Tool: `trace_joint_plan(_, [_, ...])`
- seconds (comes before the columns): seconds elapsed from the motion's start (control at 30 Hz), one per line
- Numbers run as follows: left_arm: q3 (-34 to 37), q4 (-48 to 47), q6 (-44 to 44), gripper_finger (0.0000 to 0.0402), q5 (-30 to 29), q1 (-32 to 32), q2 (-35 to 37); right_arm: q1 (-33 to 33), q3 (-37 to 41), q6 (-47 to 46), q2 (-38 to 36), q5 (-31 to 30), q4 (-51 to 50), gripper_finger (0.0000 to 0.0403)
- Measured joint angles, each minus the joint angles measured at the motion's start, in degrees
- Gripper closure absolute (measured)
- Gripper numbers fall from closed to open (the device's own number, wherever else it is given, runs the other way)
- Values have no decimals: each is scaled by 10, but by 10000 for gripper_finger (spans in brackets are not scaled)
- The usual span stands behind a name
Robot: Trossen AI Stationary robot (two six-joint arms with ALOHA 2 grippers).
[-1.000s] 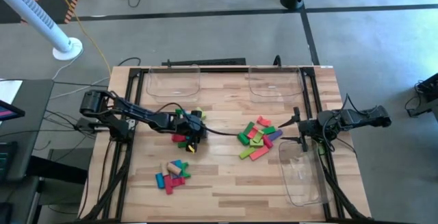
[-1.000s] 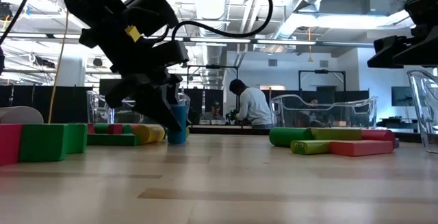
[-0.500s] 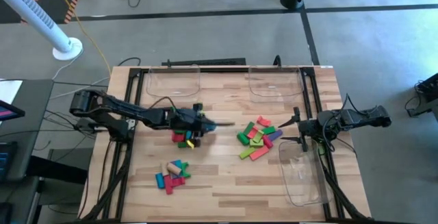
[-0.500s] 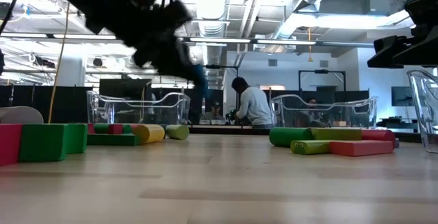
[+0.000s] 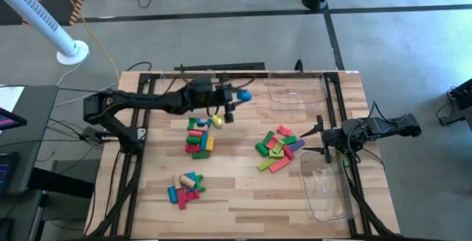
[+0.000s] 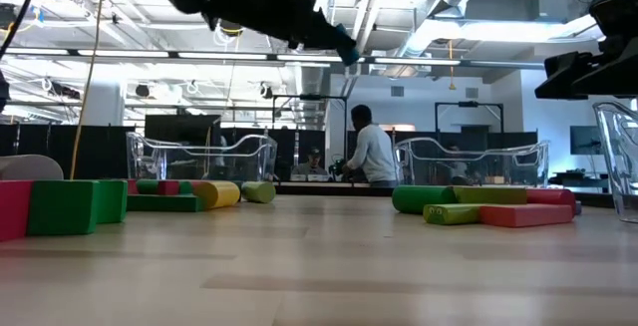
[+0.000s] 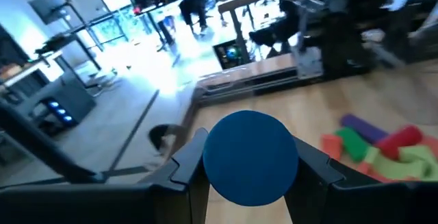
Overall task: Sort blocks by size
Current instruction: Put the blue cylindrical block into the top left transparent bin
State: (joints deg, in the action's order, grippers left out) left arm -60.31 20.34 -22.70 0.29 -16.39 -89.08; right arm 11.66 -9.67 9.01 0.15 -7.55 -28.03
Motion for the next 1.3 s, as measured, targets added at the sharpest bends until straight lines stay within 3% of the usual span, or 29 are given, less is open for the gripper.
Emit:
trace_joint_plan(0.17, [-33,-95,-6,268,38,-40,2,0,0,0,0,0,0,153])
trace_joint_plan(0.63, [-34,-153,-4,268,98,-138,9,0,0,0,0,0,0,153])
trace_joint_plan(0.83, [-34,-278,13,268,65,-201,55,0,0,0,0,0,0,153])
trace_joint_plan(1.0, [-34,-416,10,268,-6,-229,106,0,0,0,0,0,0,153])
trace_joint_plan(1.1, [-34,-476,25,268,-35,-256,107,0,0,0,0,0,0,153])
trace_joint_plan(1.3, [-26,-540,55,267,-35,-297,55,0,0,0,0,0,0,153])
